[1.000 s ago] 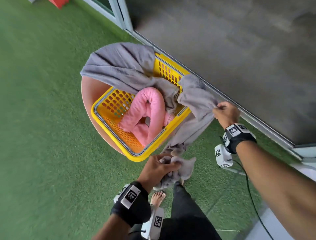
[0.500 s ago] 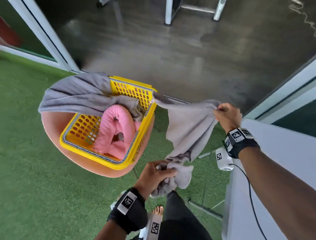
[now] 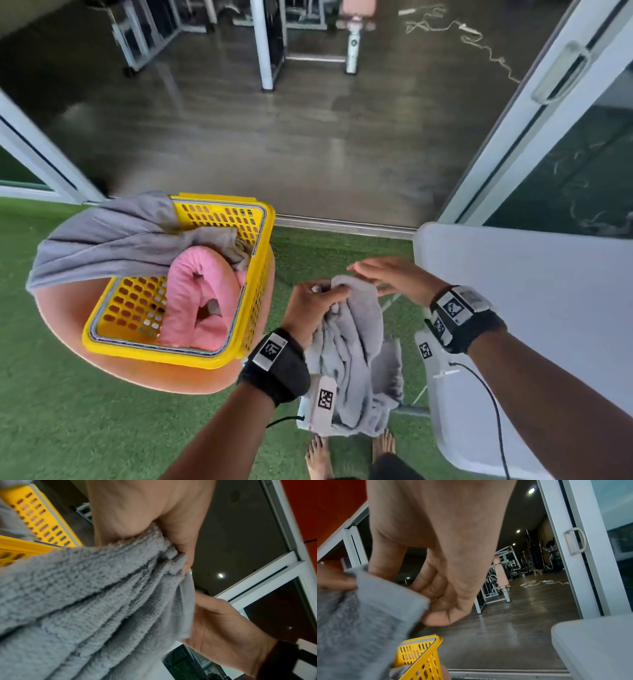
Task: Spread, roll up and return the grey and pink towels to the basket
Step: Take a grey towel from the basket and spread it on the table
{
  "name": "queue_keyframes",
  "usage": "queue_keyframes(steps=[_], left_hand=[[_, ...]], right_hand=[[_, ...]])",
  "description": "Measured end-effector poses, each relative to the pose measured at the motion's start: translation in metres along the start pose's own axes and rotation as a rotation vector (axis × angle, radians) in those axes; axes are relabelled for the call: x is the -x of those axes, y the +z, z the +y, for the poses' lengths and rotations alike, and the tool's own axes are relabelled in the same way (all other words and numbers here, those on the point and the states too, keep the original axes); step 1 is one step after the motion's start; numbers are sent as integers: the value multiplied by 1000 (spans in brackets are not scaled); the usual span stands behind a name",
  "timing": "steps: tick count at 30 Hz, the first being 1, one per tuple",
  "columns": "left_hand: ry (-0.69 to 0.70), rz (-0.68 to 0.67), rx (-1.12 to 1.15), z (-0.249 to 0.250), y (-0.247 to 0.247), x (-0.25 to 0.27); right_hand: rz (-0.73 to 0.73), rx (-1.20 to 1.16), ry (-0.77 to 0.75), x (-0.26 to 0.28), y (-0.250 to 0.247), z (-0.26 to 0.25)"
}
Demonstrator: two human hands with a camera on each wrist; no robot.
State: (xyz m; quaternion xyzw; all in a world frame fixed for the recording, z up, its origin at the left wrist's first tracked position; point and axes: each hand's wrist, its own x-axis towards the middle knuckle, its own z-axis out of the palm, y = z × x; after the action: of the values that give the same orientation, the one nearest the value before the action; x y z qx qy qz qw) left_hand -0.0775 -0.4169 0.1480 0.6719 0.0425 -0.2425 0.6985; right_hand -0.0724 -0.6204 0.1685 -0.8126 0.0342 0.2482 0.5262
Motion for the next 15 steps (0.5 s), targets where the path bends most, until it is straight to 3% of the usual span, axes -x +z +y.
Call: queue_keyframes(steps=[8,11,15], left_hand=[[123,193,-42,58,39,-44],[181,221,-77,83,55,-57],[271,281,-94,104,70,-76]], right_hand=[[51,77,-89,14,-58,-24],[85,242,-120,1,-78,-38],[111,289,-128,-32,-110,-46]])
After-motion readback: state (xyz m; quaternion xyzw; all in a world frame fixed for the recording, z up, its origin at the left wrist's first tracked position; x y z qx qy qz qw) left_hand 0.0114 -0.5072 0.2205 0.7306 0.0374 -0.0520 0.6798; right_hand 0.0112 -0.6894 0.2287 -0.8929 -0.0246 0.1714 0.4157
